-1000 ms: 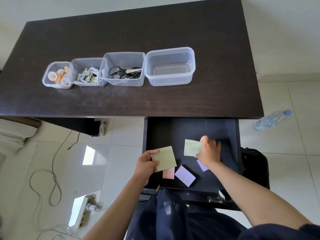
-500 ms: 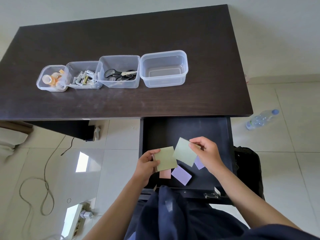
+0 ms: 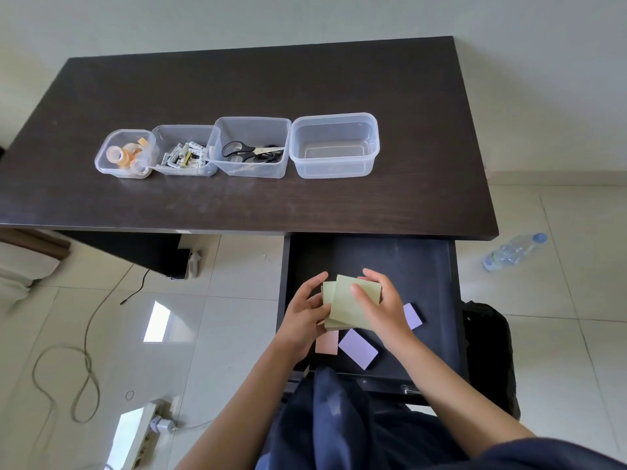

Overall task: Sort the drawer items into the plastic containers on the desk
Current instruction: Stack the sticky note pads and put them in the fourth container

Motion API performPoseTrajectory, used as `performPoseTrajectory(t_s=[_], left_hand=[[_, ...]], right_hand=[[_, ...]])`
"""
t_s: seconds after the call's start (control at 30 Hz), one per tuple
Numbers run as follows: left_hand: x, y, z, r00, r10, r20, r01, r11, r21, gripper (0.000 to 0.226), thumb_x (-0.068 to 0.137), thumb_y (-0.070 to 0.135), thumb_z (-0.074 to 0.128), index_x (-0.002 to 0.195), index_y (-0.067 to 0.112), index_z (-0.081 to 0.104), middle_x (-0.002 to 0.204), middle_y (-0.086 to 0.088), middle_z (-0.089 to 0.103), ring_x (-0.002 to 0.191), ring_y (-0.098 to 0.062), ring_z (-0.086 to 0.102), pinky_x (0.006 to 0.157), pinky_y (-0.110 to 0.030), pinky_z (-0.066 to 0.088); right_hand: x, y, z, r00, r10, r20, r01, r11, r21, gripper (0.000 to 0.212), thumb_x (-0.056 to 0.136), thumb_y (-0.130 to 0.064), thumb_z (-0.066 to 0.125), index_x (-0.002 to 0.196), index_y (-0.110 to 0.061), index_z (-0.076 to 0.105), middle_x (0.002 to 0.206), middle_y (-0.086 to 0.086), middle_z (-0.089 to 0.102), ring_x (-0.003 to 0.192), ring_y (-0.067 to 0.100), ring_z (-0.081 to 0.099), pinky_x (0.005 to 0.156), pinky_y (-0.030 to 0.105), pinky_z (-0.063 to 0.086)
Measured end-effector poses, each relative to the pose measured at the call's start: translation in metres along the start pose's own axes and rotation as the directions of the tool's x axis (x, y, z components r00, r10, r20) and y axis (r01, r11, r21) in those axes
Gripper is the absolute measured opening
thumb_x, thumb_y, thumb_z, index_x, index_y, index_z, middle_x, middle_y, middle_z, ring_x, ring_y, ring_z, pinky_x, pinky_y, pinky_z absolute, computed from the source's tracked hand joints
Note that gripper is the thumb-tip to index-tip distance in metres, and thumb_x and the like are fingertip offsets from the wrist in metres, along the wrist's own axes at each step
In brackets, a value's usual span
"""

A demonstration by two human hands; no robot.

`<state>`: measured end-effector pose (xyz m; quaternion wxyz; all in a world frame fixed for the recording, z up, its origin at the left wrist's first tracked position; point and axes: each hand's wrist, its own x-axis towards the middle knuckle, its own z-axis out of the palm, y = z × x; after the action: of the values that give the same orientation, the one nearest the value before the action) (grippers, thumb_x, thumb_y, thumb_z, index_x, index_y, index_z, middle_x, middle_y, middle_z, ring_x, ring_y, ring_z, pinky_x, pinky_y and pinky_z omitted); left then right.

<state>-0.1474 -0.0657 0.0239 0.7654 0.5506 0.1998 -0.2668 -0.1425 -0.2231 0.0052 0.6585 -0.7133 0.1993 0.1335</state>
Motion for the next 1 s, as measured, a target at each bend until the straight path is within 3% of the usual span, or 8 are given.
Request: performPoseTrajectory(t_s=[0.23,0.37,0.47,0.57,0.67,0.8,0.87,1.0], left_hand=[[-0.003,0.003,0.004,1.000,0.010,-0.016,-0.008,0.992,0.123,0.047,0.098,0.001,0.039,0.136,0.028,0.047,0.109,-0.005,0.063,0.092,-0.021,0.059,0.079,-0.034,0.052],[-0.004,0.002,0.010,0.999,-0.030,-0.025,0.033,0.986,0.165,0.039,0.102,0.016,0.036,0.135,0.036,0.045,0.120,0.000,0.059,0.100,-0.019,0.058,0.093,-0.040,0.049],[-0.006,-0.001,0.012,0.999,-0.039,-0.026,0.043,0.984,0.174,0.044,0.101,0.021,0.039,0.143,0.034,0.034,0.129,-0.001,0.052,0.104,-0.018,0.058,0.092,-0.038,0.053],[-0.007,-0.005,0.013,1.000,-0.028,-0.014,0.030,0.978,0.205,0.056,0.099,0.011,0.042,0.148,0.029,0.021,0.128,-0.006,0.051,0.104,-0.019,0.059,0.085,-0.032,0.055],[-0.008,-0.004,0.015,1.000,-0.016,-0.015,0.019,0.972,0.234,0.065,0.097,0.001,0.040,0.148,0.034,0.016,0.123,-0.011,0.054,0.100,-0.020,0.061,0.086,-0.033,0.056],[-0.010,-0.001,0.015,1.000,-0.017,0.006,0.014,0.964,0.266,0.066,0.097,-0.002,0.036,0.148,0.034,0.015,0.130,-0.012,0.050,0.105,-0.019,0.059,0.083,-0.027,0.055],[-0.011,0.002,0.018,1.000,-0.031,0.006,0.027,0.949,0.314,0.070,0.096,-0.003,0.034,0.149,0.035,0.010,0.126,-0.001,0.049,0.104,-0.013,0.057,0.084,-0.025,0.054],[-0.013,0.005,0.020,0.999,-0.048,0.025,0.035,0.922,0.386,0.079,0.092,-0.005,0.032,0.148,0.037,-0.004,0.115,0.013,0.043,0.105,-0.014,0.053,0.102,-0.038,0.045]], right_hand=[[-0.009,0.003,-0.007,0.976,0.089,0.200,-0.062,0.988,-0.140,0.058,0.094,-0.027,0.056,0.142,-0.034,0.023,0.123,-0.011,0.041,0.103,0.003,0.050,0.072,0.012,0.041],[-0.013,0.003,-0.004,0.970,0.099,0.222,-0.057,0.981,-0.188,0.064,0.096,-0.029,0.053,0.145,-0.036,0.012,0.123,-0.008,0.039,0.102,0.006,0.050,0.072,0.012,0.042],[-0.014,0.003,0.000,0.975,0.078,0.206,-0.033,0.976,-0.213,0.064,0.095,-0.033,0.053,0.145,-0.034,0.012,0.128,-0.004,0.043,0.104,0.009,0.053,0.080,0.018,0.046],[-0.014,0.007,0.005,0.992,0.040,0.120,-0.015,0.980,-0.196,0.060,0.092,-0.034,0.057,0.143,-0.030,0.025,0.133,-0.001,0.048,0.108,0.013,0.055,0.090,0.027,0.048],[-0.015,0.008,0.009,0.998,0.023,0.066,-0.012,0.987,-0.158,0.056,0.092,-0.036,0.057,0.142,-0.031,0.032,0.135,-0.004,0.050,0.110,0.010,0.055,0.091,0.026,0.047],[-0.017,0.003,0.010,0.995,0.021,0.096,-0.006,0.987,-0.160,0.060,0.096,-0.035,0.050,0.149,-0.031,0.021,0.151,-0.013,0.032,0.129,0.006,0.039,0.107,0.028,0.037],[-0.017,0.001,0.008,0.988,0.032,0.149,-0.007,0.986,-0.164,0.064,0.097,-0.036,0.047,0.150,-0.035,0.012,0.154,-0.015,0.024,0.133,0.002,0.033,0.112,0.031,0.033],[-0.013,-0.009,0.002,0.963,0.045,0.265,0.021,0.971,-0.240,0.070,0.098,-0.037,0.045,0.151,-0.034,-0.001,0.154,-0.016,0.017,0.133,-0.003,0.023,0.105,0.019,0.024]])
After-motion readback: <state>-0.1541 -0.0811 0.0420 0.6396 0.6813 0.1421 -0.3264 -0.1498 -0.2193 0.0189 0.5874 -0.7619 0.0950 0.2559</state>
